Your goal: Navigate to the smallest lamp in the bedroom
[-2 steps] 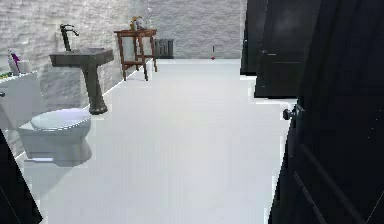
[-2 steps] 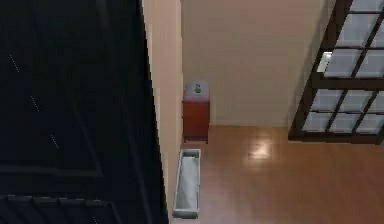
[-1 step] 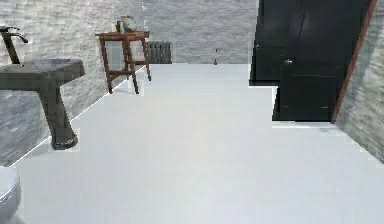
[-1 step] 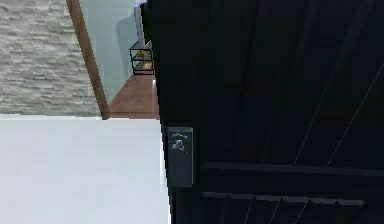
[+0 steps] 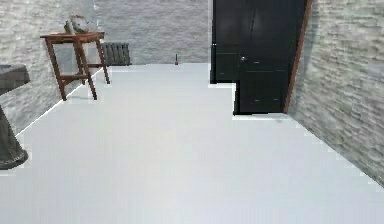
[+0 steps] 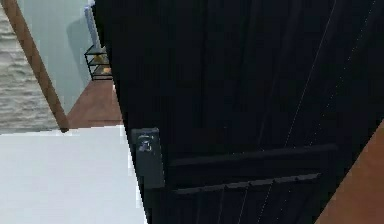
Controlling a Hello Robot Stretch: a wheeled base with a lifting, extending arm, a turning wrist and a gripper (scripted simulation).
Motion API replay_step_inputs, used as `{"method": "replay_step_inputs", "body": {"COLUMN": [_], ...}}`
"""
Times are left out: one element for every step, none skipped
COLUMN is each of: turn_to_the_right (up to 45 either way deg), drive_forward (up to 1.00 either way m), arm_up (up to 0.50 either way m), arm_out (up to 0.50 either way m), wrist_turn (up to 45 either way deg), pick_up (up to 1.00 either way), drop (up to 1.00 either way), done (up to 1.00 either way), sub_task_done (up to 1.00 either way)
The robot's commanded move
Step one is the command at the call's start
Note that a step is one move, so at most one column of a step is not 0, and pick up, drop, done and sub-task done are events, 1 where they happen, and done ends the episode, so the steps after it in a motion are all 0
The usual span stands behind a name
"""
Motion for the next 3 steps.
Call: {"method": "replay_step_inputs", "body": {"turn_to_the_right": [0.0,-39.0,0.0], "drive_forward": [0.20,0.00,0.20], "arm_up": [0.00,0.00,0.00], "arm_out": [0.00,0.00,0.00], "wrist_turn": [0.0,0.0,0.0], "pick_up": [0.00,0.00,0.00], "drop": [0.00,0.00,0.00], "done": [0.00,0.00,0.00], "sub_task_done": [0.00,0.00,0.00]}}
